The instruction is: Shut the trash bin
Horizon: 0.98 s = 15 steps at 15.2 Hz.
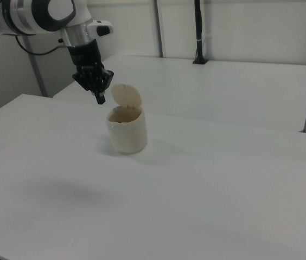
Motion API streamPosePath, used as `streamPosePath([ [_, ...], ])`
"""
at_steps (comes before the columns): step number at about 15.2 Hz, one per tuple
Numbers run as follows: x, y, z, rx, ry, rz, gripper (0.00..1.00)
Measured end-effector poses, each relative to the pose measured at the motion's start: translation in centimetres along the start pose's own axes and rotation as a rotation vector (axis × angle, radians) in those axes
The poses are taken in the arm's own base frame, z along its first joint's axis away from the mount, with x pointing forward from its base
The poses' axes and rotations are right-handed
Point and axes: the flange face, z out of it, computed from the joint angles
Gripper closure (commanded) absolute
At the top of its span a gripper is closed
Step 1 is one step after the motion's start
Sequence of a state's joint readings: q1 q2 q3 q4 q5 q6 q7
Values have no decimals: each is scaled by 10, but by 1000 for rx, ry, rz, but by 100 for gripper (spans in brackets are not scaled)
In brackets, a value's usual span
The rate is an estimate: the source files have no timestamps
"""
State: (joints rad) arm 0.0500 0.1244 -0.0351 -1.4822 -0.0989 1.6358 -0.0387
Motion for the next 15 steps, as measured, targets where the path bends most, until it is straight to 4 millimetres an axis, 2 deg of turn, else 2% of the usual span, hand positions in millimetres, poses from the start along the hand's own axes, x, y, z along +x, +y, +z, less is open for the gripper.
streamPosePath([
  [5,15,-3,7,-2,61,-5,100],
  [11,56,-8,30,-4,238,-25,100],
  [15,82,-16,30,-3,424,-33,100],
])
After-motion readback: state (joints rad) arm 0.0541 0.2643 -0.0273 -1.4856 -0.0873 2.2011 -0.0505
